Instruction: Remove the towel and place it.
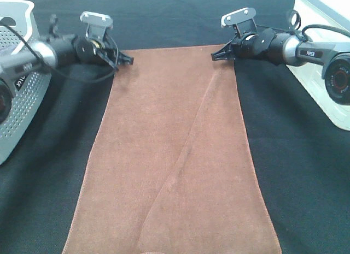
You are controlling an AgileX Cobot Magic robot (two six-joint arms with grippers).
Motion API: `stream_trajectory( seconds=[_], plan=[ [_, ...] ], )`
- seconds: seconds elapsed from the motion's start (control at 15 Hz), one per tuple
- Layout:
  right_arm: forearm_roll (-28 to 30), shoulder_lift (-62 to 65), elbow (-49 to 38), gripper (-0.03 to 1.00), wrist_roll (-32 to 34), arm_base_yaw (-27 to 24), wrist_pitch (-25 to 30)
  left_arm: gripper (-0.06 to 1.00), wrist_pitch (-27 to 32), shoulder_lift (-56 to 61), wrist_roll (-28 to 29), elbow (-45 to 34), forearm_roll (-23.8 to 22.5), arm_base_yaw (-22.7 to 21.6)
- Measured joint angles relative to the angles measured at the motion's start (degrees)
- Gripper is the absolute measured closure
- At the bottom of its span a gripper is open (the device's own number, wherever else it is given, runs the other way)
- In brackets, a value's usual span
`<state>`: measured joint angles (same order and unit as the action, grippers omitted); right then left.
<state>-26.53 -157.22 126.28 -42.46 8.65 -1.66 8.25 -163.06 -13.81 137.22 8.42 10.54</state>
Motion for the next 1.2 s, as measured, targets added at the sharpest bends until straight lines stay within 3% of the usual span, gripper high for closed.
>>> stream_trajectory(
  seconds=[0.67,0.73,0.8,0.87,0.93,1.0,1.07,1.2],
  plan=[
    [0.0,-2.6,0.2,0.97,3.6,0.0,-1.0,0.94,-3.3,-1.5,0.0,0.0,-0.1,0.4],
    [0.0,-2.6,0.2,0.96,3.7,0.0,-1.3,0.94,-3.3,-1.5,0.0,0.0,-0.1,0.4],
    [0.1,-2.6,0.2,0.88,3.7,-0.1,-1.5,0.93,-3.3,-1.5,0.1,0.0,-0.1,0.4],
    [0.1,-2.6,0.2,0.7,3.8,-0.5,-1.9,0.82,-3.3,-1.5,0.1,0.0,-0.1,0.2],
    [0.1,-2.6,0.2,0.64,3.9,-0.6,-2.1,0.75,-3.3,-1.5,0.1,0.0,-0.1,0.2],
    [0.1,-2.6,0.2,0.52,3.9,-0.7,-2.2,0.51,-3.3,-1.5,0.1,0.0,-0.3,-0.2],
    [0.0,-2.6,0.2,0.5,4.0,-0.9,-1.7,0.39,-3.2,-1.5,0.3,0.1,-0.3,-0.6],
    [0.0,-1.9,0.2,0.47,4.0,-1.1,0.5,0.32,-2.1,-1.5,0.4,0.4,-0.3,-0.8]
  ],
)
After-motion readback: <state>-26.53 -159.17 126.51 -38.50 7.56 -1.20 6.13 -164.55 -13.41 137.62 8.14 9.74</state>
